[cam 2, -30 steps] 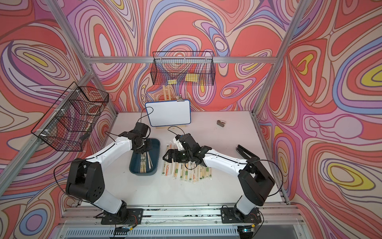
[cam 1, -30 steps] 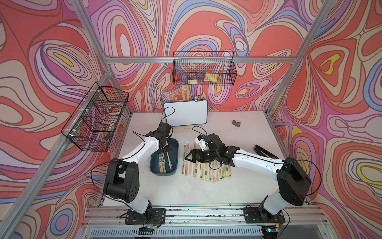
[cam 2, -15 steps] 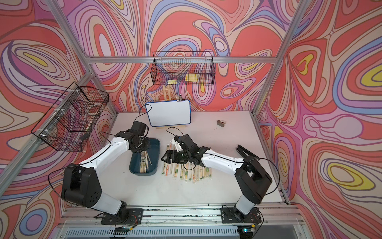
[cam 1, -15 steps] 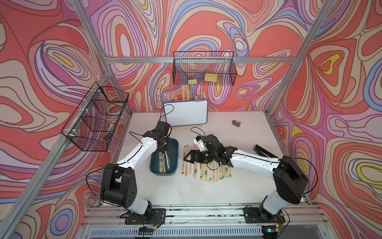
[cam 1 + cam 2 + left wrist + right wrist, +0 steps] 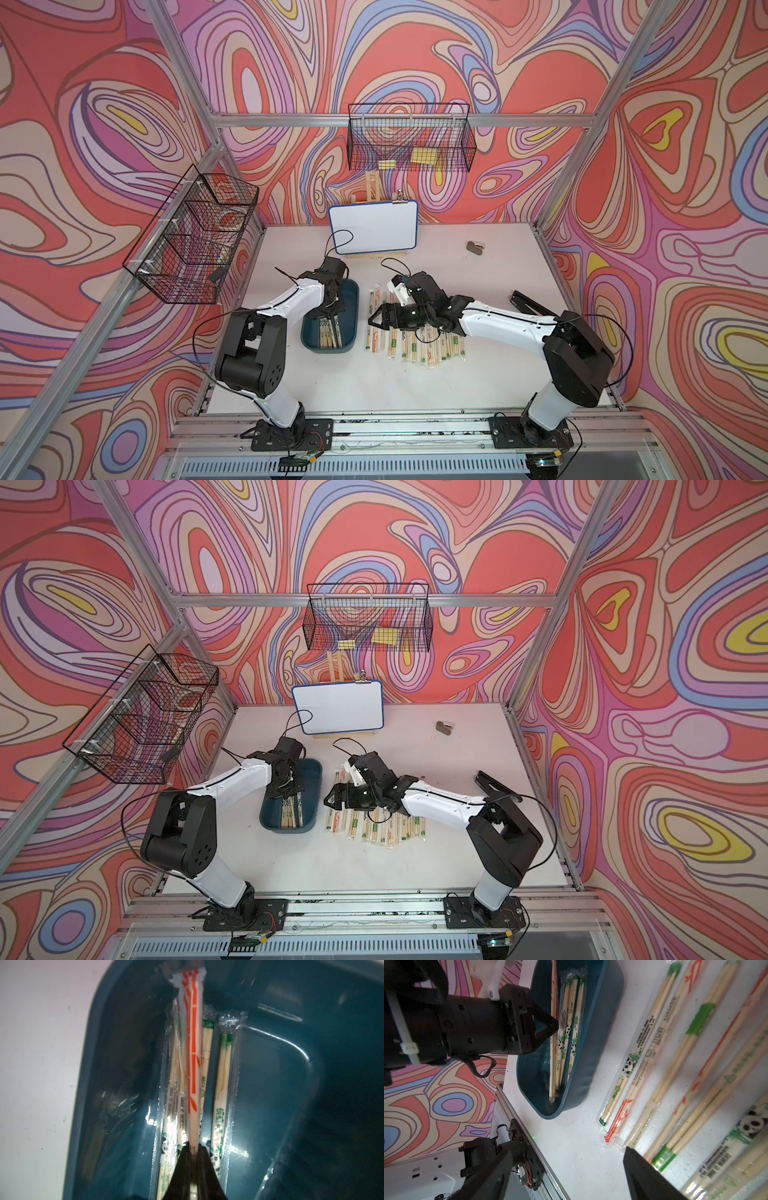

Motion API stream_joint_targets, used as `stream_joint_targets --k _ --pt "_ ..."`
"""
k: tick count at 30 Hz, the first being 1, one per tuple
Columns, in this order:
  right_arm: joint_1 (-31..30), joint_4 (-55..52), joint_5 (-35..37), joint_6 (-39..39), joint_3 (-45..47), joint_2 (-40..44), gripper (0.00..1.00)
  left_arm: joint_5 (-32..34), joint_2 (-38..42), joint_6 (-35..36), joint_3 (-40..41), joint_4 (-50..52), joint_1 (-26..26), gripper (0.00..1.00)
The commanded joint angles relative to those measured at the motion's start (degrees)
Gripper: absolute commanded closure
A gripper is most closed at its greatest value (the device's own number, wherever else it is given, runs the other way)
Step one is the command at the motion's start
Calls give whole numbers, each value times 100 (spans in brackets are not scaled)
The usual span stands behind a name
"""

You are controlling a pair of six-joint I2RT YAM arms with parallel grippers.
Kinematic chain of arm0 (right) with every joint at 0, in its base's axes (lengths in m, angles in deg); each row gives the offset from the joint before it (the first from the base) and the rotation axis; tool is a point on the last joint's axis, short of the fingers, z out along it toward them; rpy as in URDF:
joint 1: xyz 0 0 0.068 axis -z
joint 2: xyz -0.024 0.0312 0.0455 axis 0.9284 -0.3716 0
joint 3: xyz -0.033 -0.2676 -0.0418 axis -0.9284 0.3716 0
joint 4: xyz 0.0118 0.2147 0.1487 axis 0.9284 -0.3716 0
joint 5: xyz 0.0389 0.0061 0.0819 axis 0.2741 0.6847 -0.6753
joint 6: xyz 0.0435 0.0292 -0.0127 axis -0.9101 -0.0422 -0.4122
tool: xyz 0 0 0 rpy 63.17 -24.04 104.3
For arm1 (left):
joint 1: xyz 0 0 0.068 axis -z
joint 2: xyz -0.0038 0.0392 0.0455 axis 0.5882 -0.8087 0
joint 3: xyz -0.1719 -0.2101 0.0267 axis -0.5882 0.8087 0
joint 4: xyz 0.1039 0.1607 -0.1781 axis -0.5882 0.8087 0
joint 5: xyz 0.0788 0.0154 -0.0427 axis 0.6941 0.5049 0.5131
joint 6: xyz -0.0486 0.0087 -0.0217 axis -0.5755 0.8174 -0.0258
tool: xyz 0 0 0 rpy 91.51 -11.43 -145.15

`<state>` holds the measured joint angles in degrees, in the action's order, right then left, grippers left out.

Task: Take the paired disposable chopsticks out of the storage box
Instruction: Place the paired disposable chopsticks at the center of the board.

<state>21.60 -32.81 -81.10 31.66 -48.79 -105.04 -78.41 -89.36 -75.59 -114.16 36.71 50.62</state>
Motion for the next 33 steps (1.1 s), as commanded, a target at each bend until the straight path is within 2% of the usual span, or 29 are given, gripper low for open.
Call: stream_joint_targets --k 1,3,7,15,21,26,33 --pt "-23 39 21 -6 -102 -32 11 113 -89 -53 7 -141 -18 97" --pt "-23 28 38 -6 -104 -28 11 79 -80 -30 14 -181 -19 100" --pt "-24 2 56 -6 -128 -23 11 8 -16 -3 -37 -119 -22 100" --pt "-18 -136 134 61 -246 -8 11 -137 608 231 -566 449 -18 100" --pt "-26 -321 316 190 -278 73 11 -703 948 402 -1171 778 26 100" --pt "-16 -488 557 295 -176 223 11 -684 832 445 -1604 934 476 100" --pt "20 -574 839 314 312 631 10 -470 141 332 -1973 933 1225 100"
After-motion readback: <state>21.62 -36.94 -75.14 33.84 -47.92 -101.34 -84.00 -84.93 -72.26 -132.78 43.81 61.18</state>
